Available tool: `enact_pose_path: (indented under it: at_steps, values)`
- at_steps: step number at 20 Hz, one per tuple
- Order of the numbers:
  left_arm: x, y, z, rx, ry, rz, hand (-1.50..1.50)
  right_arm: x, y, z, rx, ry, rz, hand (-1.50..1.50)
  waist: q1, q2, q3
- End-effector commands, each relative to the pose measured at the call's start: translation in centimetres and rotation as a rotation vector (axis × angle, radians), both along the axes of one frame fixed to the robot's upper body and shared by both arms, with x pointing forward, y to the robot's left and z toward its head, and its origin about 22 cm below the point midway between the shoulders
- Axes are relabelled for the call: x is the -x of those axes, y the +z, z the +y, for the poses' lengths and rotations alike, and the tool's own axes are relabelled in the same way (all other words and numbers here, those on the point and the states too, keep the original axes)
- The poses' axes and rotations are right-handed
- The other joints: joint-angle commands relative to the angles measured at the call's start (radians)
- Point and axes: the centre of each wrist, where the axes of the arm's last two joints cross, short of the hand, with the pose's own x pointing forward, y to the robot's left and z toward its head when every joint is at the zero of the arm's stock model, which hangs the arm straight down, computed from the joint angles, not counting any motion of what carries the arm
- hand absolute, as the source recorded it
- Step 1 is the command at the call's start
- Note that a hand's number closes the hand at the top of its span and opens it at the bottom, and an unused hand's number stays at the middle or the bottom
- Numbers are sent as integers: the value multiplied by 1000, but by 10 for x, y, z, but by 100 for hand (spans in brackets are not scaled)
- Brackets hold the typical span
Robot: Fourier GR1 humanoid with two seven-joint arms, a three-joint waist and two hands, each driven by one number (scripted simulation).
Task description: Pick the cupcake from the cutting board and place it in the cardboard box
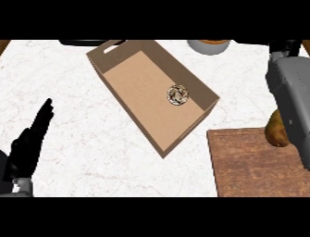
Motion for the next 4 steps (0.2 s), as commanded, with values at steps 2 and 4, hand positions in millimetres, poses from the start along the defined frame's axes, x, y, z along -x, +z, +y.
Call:
enact_pose_path:
  at_steps: [2, 4]
  values:
    - [11, -3, -4, 8, 11, 11, 0, 21, 10, -71, 17, 14, -2, -150, -8, -3, 0]
    - [-2, 14, 1, 0, 15, -4, 0, 35, -10, -99, 42, 48, -1, -150, -9, -1, 1]
